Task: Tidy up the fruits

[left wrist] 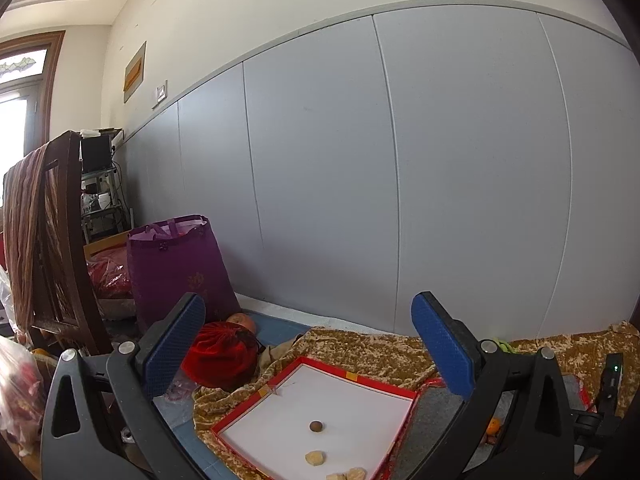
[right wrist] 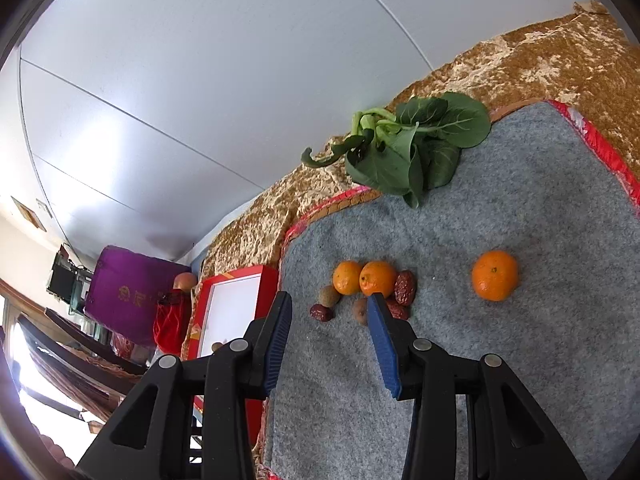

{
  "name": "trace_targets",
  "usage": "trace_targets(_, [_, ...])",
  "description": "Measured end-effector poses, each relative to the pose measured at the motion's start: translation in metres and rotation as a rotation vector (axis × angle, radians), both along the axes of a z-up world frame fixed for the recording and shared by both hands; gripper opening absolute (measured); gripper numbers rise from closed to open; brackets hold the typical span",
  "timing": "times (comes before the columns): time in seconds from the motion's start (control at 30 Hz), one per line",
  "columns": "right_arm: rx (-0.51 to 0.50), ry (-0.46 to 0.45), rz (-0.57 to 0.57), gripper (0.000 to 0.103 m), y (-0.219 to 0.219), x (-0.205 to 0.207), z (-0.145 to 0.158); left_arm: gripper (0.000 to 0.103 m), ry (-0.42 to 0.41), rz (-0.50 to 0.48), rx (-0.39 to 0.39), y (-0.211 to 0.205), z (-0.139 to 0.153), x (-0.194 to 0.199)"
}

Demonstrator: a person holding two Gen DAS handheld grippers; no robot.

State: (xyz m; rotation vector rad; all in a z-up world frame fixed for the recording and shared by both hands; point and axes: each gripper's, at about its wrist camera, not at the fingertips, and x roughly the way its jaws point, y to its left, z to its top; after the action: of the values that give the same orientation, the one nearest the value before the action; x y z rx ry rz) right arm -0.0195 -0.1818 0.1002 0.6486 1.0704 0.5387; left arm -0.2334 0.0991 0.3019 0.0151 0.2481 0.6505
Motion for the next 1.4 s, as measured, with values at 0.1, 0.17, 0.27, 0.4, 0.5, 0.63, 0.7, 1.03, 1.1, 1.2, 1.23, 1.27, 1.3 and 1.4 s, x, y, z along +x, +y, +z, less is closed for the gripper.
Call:
trace_targets(0.1, [0.006, -0.006, 0.015, 0.042, 0.003, 0.001, 0.001, 0.103, -0.007, 0.031, 0.005, 0.002, 0.002, -0.009])
trace_targets(0.17, [0.006, -0.008, 0.025, 0.042, 0.007, 0.002, 0.001, 0.103, -0.01, 0.045, 0.012, 0.005, 0.002, -0.011])
trace_targets(0.27, [0.008, -0.008, 0.025, 0.042, 0.009, 0.002, 0.001, 0.103, -0.016, 0.058, 0.01, 0.009, 0.003, -0.015])
trace_targets(0.4, [0.007, -0.007, 0.024, 0.042, 0.009, 0.002, 0.001, 0.103, -0.023, 0.065, 0.012, 0.012, 0.003, -0.017])
trace_targets(0.5, [0.007, -0.005, 0.022, 0.042, 0.009, 0.001, 0.001, 0.103, -0.025, 0.069, 0.023, 0.012, 0.002, -0.019])
trace_targets(0.63, [0.006, -0.006, 0.023, 0.042, 0.01, 0.001, 0.0, 0.103, -0.023, 0.064, 0.011, 0.016, 0.001, -0.019])
trace_targets(0.7, [0.001, -0.008, 0.024, 0.042, 0.011, 0.001, 0.0, 0.103, -0.019, 0.059, 0.001, 0.018, -0.001, -0.018])
trace_targets(1.03, [-0.001, -0.009, 0.02, 0.042, 0.01, 0.001, 0.0, 0.103, 0.009, 0.055, -0.006, 0.018, -0.009, -0.008])
trace_targets(1.1, [0.0, -0.01, 0.019, 0.042, 0.011, 0.0, 0.0, 0.103, 0.01, 0.057, -0.008, 0.019, -0.01, -0.008])
trace_targets(1.2, [0.0, -0.009, 0.019, 0.042, 0.011, 0.0, 0.0, 0.103, 0.009, 0.061, -0.01, 0.021, -0.009, -0.008])
trace_targets(1.23, [0.001, -0.009, 0.019, 0.042, 0.011, 0.0, 0.0, 0.103, 0.009, 0.061, -0.01, 0.021, -0.009, -0.007])
trace_targets(1.27, [-0.001, -0.009, 0.017, 0.042, 0.011, 0.0, 0.0, 0.103, 0.009, 0.06, -0.011, 0.022, -0.009, -0.007])
trace_targets(1.3, [-0.002, -0.01, 0.017, 0.042, 0.011, 0.0, 0.0, 0.103, 0.008, 0.06, -0.011, 0.022, -0.009, -0.007])
trace_targets(1.4, [-0.004, -0.008, 0.018, 0.042, 0.012, -0.001, 0.0, 0.103, 0.011, 0.058, -0.01, 0.022, -0.009, -0.007])
